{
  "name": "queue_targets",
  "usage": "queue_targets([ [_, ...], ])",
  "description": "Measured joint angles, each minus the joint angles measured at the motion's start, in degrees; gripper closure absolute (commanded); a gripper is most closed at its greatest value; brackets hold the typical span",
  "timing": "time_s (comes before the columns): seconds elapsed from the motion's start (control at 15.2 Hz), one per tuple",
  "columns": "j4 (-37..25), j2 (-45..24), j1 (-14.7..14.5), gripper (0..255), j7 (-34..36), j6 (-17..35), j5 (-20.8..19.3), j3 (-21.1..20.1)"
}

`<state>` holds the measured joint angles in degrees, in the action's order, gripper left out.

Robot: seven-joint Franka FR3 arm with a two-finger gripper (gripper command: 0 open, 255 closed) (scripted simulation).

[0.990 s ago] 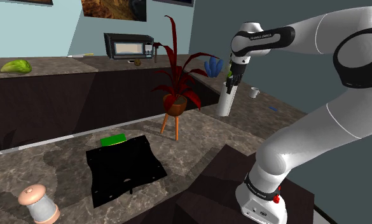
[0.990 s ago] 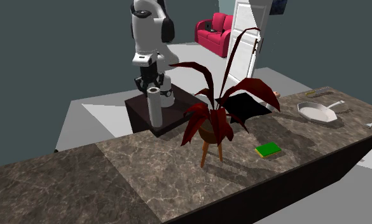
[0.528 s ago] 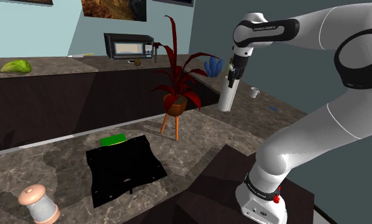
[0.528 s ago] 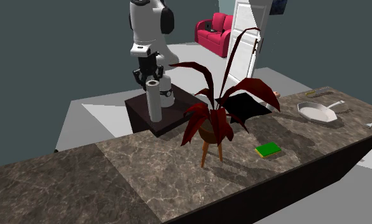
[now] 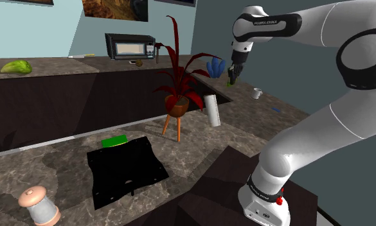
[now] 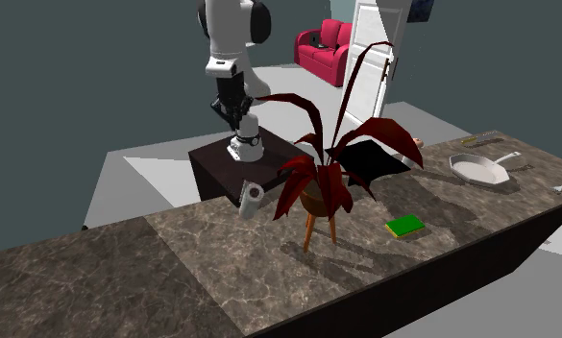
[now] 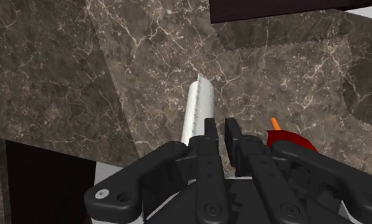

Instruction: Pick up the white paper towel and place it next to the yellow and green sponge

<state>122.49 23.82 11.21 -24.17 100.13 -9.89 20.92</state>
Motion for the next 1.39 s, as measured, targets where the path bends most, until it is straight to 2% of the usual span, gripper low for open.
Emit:
queue_targets([
  [0.2,1.04,-1.32,-1.52,255,3.64,1.91,1.27,-2.39],
  [0.26,1.06,-1.36,-1.54,0,3.68,1.93,1.27,-2.42],
  [0.46,1.98,-2.35,-1.61,0,4.60,3.88,0.78,-2.76],
  [0.73,4.51,-7.09,-2.06,0,7.74,11.09,-0.58,-3.71],
  [1.06,5.90,-14.89,-2.74,0,12.52,20.06,-2.54,-4.98],
  [1.39,3.98,-24.21,-3.24,0,17.16,27.07,-4.78,-5.72],
])
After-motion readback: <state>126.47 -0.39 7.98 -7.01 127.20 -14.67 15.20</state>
